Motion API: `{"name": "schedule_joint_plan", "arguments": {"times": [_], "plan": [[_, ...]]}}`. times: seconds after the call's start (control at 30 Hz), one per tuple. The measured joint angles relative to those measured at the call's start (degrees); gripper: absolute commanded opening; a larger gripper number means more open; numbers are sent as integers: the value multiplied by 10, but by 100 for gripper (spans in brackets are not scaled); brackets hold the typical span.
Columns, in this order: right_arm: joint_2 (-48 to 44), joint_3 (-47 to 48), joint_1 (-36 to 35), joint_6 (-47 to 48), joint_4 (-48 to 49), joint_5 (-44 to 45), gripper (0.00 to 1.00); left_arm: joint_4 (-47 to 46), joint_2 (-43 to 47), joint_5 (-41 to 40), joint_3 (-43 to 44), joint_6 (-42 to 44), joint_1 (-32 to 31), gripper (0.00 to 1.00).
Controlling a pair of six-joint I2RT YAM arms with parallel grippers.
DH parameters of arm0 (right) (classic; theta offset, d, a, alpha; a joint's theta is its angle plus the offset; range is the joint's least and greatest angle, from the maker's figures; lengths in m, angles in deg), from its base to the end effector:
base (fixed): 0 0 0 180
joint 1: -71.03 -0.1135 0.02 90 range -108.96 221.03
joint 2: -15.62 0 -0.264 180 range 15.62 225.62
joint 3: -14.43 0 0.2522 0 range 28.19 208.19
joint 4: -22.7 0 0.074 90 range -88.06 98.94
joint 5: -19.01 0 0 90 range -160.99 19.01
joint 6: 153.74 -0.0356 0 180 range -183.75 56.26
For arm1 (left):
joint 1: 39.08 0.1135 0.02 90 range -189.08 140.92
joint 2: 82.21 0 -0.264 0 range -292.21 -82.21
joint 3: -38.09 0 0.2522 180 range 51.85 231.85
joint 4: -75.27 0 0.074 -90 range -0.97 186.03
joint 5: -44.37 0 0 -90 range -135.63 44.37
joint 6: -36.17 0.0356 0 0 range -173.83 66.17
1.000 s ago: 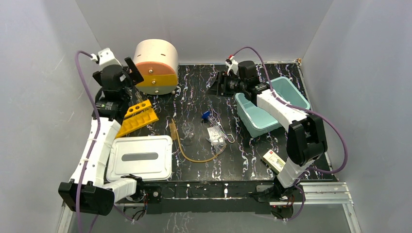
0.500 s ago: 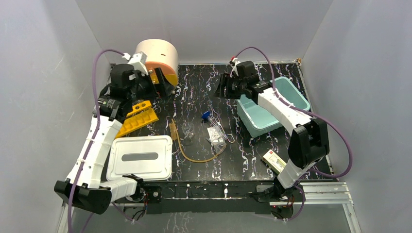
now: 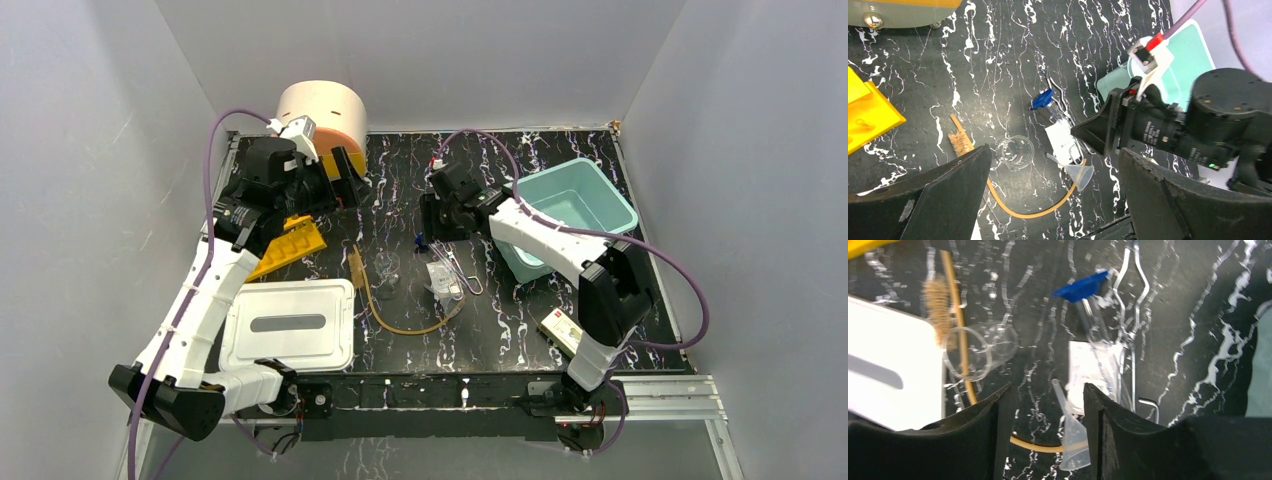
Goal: Organize the chemistry lab equipment
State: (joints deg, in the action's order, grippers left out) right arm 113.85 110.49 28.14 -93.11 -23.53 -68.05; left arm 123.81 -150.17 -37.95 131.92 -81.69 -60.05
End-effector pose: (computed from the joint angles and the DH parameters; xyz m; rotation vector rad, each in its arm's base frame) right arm 0.2815 0.2590 0.2833 -0.2679 2.4652 0.5040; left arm 0.2305 -0.0934 0.4261 -0.0313 2.0272 -0.6814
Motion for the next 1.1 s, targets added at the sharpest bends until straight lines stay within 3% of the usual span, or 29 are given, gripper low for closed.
{"name": "schedule_joint_plan", "arguments": {"times": [0.1, 0.43, 0.67, 0.93, 1.1], "plan": [[10, -23, 2, 9, -1, 26, 49, 0, -1, -5, 0, -14, 0, 97], [139, 6, 9, 85, -7, 56, 55, -16, -49, -11, 25, -34, 0, 97], [158, 10, 9, 125, 6, 38, 51, -33, -62, -9, 25, -43, 0, 97], [175, 25, 9, 174, 26, 29, 30, -61, -62, -8, 21, -42, 0, 98], [176, 47, 9, 192, 25, 35, 27, -69, -65, -8, 21, -39, 0, 98]]}}
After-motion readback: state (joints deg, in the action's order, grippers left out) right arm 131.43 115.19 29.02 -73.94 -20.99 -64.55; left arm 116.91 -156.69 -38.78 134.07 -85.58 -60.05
